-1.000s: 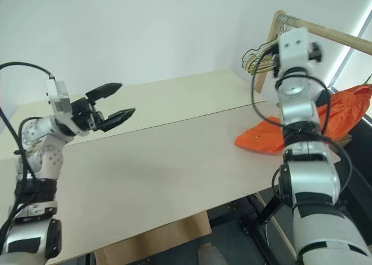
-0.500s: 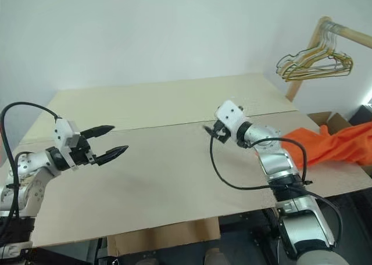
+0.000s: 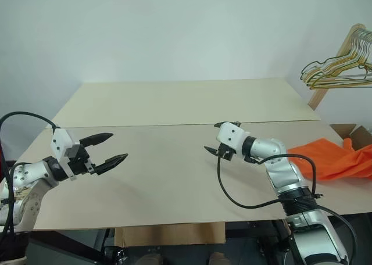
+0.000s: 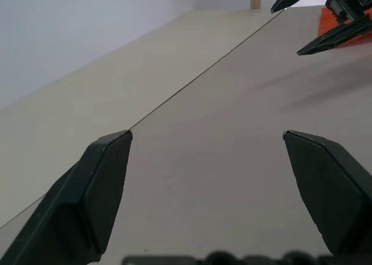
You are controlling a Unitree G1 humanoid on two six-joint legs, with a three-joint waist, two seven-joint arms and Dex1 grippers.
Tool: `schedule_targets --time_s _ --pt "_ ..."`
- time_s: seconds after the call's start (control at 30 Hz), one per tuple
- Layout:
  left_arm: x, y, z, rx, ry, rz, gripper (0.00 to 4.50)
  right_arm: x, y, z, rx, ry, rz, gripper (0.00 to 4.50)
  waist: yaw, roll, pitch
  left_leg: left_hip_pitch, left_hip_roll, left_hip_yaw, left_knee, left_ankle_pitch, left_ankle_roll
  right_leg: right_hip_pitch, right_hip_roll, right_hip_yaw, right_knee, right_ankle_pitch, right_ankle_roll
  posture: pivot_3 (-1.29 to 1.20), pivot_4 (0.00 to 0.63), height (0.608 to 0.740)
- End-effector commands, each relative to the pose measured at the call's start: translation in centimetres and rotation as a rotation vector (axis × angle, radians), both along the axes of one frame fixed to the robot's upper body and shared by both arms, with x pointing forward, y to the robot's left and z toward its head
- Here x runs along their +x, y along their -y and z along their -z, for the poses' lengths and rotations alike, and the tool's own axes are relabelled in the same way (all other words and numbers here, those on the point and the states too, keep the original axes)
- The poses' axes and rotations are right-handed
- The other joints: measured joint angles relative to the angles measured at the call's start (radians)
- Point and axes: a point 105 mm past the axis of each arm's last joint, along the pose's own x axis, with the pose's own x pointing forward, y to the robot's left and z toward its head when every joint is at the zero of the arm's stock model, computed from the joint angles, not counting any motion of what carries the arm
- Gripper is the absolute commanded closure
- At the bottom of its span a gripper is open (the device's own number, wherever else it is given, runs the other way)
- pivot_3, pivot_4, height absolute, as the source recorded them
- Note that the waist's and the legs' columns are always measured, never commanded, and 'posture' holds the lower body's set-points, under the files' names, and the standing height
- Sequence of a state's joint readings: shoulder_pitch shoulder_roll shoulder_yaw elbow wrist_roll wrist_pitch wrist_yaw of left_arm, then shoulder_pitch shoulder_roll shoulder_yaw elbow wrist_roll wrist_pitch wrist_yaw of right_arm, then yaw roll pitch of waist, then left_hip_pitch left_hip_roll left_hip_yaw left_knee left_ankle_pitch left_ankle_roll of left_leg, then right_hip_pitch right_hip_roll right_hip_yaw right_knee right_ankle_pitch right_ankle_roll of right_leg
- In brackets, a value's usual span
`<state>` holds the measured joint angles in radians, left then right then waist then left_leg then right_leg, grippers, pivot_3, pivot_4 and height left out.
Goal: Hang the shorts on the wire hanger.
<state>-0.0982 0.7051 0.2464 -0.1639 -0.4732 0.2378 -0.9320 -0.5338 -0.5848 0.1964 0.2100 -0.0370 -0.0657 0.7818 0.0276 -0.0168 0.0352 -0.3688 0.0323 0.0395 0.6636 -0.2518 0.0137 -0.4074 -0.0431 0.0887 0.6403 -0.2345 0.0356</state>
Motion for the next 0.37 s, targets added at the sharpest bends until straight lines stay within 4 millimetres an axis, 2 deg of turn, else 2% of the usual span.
schedule_targets --time_s 0.03,0.37 --pt "-0.19 0.29 -1.12 0.009 0.053 0.014 0.0 -0.02 0.12 -0.93 -0.008 0.066 -0.004 0.03 0.001 0.0 0.0 0.0 0.0 0.0 0.0 0.0 0.0 0.0 0.0 0.0 0.0 0.0 0.0 0.16 0.0 0.74" --pt "-0.29 0.36 -0.62 -0.002 0.032 0.025 0.0 -0.16 0.37 -0.85 -0.031 0.05 -0.023 0.03 0.007 0.0 0.0 0.0 0.0 0.0 0.0 0.0 0.0 0.0 0.0 0.0 0.0 0.0 0.0 0.16 0.0 0.74"
